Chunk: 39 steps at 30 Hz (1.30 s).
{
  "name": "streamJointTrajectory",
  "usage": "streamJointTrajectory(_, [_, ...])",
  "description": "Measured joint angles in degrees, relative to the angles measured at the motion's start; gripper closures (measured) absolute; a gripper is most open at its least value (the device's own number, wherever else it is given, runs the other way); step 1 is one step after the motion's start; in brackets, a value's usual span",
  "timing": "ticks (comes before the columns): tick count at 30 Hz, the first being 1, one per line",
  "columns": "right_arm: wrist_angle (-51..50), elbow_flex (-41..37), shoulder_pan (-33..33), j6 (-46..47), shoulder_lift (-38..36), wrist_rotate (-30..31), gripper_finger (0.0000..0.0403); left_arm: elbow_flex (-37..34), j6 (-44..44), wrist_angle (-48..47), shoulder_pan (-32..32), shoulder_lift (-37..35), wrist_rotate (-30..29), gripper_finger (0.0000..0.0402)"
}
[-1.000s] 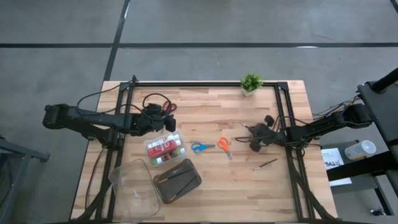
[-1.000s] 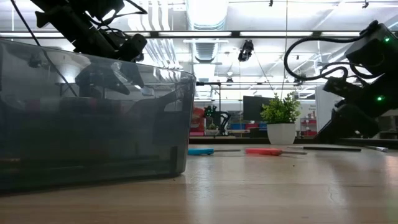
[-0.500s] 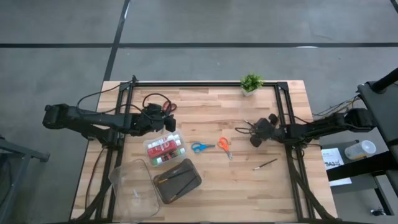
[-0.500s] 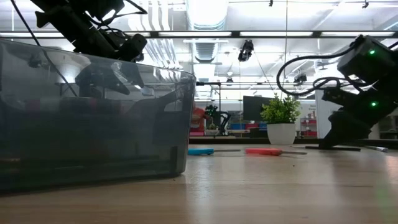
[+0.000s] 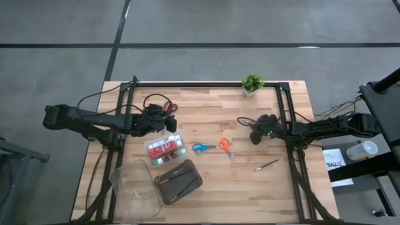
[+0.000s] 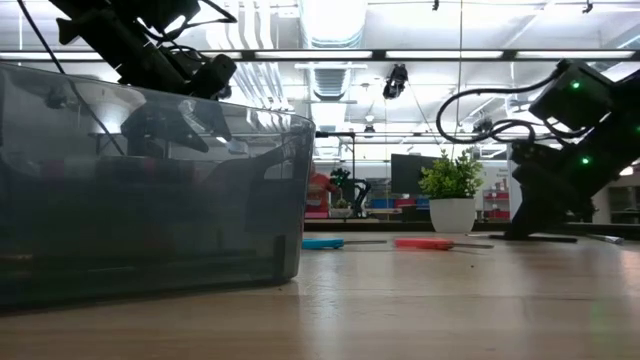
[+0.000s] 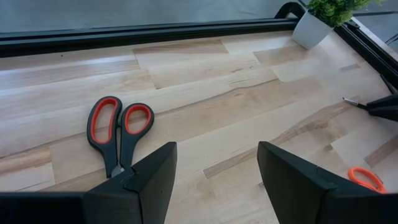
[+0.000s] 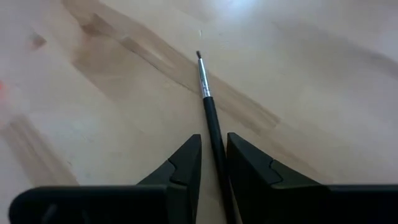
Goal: Pick & Place Paint Supplies
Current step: Put the middle silver paint brush into the black transparent bin
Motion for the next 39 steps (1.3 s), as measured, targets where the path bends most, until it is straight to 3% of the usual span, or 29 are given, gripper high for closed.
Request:
streamJointTrajectory(8, [-0.1,1.2,0.0,9.0,0.0,-5.5,0.033,0.0,0.0,0.0,0.0,0.0,0.0,0.0169])
streamJointTrajectory(25, [0.3,1.6,0.3,5.1,0.2,-11.5,0.033,0.0,0.0,0.0,0.0,0.0,0.0,0.0169])
streamJointTrajectory(39, [1.7,1.6,4.8,4.1,0.9,-9.5,0.033,0.0,0.0,0.0,0.0,0.0,0.0,0.0169])
